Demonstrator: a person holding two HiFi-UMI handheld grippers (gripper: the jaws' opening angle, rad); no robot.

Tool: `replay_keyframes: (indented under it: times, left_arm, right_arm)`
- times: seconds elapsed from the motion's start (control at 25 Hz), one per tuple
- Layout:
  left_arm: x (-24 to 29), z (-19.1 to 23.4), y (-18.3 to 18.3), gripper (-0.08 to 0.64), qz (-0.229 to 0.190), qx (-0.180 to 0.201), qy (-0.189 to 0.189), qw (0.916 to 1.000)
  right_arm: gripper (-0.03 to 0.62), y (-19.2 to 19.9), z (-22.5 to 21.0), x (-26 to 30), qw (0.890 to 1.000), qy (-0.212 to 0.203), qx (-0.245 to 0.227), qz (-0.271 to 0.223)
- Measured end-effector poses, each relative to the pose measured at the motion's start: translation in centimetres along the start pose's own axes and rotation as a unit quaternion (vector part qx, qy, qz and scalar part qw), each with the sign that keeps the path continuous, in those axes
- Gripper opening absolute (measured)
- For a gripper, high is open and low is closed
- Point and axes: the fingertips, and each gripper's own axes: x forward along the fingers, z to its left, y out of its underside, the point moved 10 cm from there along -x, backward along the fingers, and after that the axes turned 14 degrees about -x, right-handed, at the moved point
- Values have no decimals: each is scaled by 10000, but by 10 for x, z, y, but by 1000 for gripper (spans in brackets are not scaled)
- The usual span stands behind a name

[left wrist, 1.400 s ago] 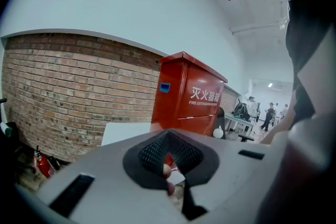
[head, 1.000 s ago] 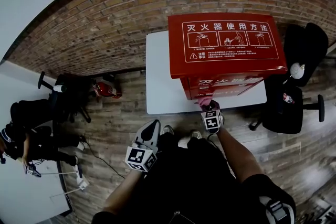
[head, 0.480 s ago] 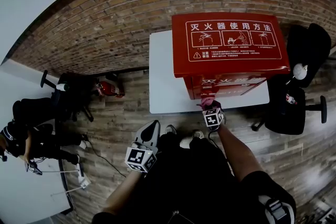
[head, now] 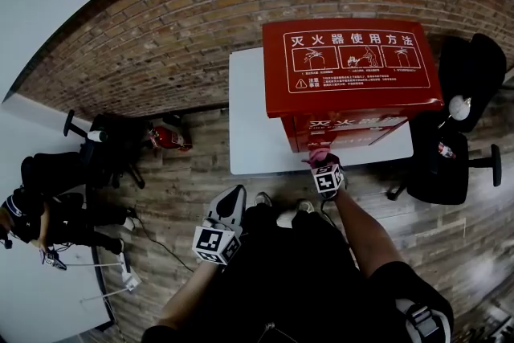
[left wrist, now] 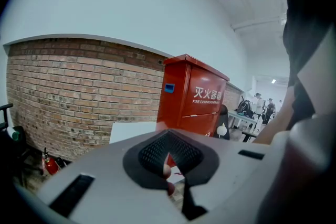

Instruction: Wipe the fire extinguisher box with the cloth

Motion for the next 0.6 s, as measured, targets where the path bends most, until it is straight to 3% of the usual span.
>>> replay_keyframes:
  times: [0.6]
  left_arm:
    - [5,-4,4,23,31,50,52,10000]
  right_arm:
    - [86,15,-31,-16,9995,216,213,121]
